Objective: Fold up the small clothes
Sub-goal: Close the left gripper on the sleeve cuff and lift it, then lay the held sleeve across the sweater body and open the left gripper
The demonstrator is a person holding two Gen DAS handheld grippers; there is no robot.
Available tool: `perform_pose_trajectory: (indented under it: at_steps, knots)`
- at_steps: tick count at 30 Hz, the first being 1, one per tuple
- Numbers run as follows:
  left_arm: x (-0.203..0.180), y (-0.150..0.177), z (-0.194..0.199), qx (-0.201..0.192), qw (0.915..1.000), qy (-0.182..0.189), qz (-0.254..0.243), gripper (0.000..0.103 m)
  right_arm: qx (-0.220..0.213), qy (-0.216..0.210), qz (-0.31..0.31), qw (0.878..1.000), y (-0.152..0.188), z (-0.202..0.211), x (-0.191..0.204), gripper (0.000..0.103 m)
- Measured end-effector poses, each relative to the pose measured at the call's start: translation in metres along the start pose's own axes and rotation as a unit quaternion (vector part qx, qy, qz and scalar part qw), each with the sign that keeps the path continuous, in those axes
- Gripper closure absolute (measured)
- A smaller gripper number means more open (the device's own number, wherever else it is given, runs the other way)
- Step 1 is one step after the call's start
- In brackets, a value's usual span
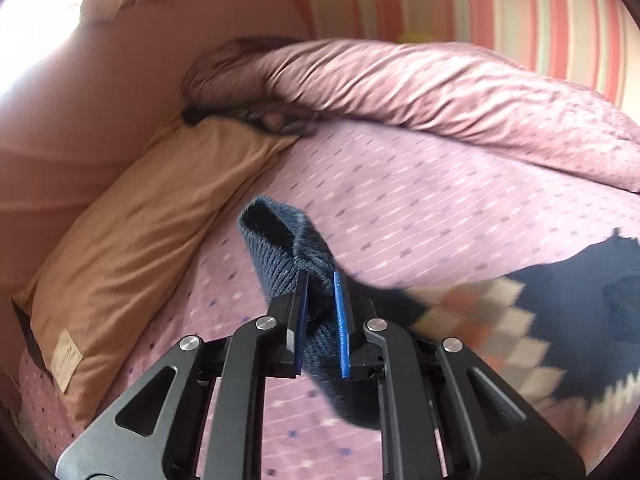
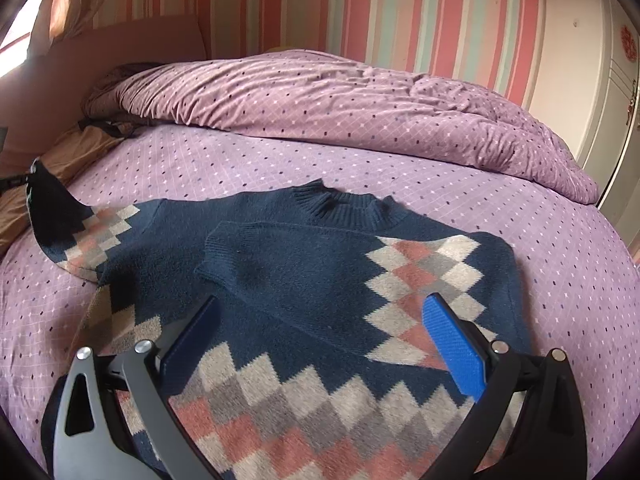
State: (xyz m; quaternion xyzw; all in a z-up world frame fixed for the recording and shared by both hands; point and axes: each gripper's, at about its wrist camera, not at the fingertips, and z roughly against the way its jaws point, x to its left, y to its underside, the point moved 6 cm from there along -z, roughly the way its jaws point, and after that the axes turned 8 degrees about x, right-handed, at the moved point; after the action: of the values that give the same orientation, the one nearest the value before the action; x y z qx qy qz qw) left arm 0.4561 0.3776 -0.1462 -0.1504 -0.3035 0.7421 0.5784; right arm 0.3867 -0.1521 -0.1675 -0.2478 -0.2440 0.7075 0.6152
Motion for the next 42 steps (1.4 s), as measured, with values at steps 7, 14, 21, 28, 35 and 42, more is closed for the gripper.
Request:
perform_pose_trajectory:
  at_steps: [7,14,21,28,35,42]
  knots:
    - [-0.11,-0.024,0.054,-0.032,0.9978,0.01,-0.056,0.097,-0.006,0.002,-0.023,1.0,0.01,0.02,-0.049,0.002]
    - [-0.232,-0.018,0.093,-0.045,0.995,0.046,-0.077,0.097,-0.015,0.01,-0.036,0.999,0.016,0.039,-0.1,0.002]
    - [-0.341,0.009,0.117,-0.036,0.9907,0.075,-0.107,0.097,-0.017,0.015,-0.048,0.999,0.028,0.053,-0.142,0.002]
    - [-0.407,0.037,0.131,-0.025,0.9867,0.099,-0.127,0.097,-0.018,0.024,-0.055,0.998,0.037,0.061,-0.17,0.002]
    - [-0.476,0.067,0.126,-0.011,0.9822,0.112,-0.15,0.097,-0.003,0.021,-0.064,0.998,0.047,0.051,-0.184,0.002]
    - [-0.512,0.113,0.085,0.031,0.9809,0.107,-0.16,0.093,0.011,0.017,-0.064,0.998,0.05,0.031,-0.183,0.002]
